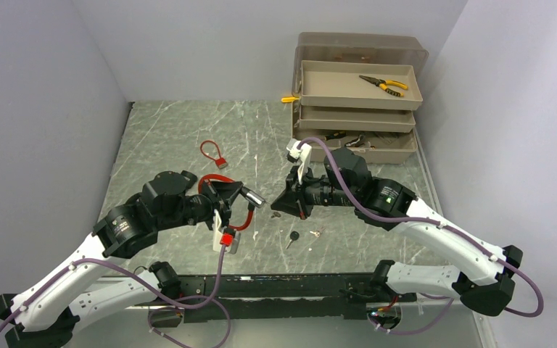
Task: Unlock with the key
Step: Unlock the lock.
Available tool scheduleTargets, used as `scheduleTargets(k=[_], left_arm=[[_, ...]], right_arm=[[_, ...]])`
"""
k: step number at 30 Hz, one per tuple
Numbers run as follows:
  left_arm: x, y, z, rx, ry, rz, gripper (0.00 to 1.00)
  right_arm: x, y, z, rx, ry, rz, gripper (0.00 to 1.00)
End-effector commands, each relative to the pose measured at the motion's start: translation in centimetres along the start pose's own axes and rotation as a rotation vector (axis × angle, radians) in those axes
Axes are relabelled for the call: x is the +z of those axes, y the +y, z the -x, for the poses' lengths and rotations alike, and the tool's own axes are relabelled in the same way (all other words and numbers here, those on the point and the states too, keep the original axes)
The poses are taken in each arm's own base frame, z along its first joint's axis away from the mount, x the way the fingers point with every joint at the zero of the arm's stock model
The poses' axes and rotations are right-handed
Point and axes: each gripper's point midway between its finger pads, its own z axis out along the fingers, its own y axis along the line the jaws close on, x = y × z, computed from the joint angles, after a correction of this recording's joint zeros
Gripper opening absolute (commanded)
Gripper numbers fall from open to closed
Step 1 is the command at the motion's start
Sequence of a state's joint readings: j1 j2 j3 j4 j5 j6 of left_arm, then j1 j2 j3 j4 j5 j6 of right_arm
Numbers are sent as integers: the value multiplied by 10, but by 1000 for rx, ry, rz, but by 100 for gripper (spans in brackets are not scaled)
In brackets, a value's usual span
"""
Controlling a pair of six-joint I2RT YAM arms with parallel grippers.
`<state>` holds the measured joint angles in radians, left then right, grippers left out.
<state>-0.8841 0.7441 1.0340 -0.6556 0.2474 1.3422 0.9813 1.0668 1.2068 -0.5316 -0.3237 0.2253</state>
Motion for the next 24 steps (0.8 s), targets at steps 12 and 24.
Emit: scheduleTargets(k=[12, 24], left_arm=[[-6, 26, 2, 25, 2, 100, 0], [-4, 30, 4, 27, -8, 105, 0]], right_arm=[[-20, 16, 19, -27, -62, 41, 0], [-16, 18, 23, -34, -67, 59, 0]])
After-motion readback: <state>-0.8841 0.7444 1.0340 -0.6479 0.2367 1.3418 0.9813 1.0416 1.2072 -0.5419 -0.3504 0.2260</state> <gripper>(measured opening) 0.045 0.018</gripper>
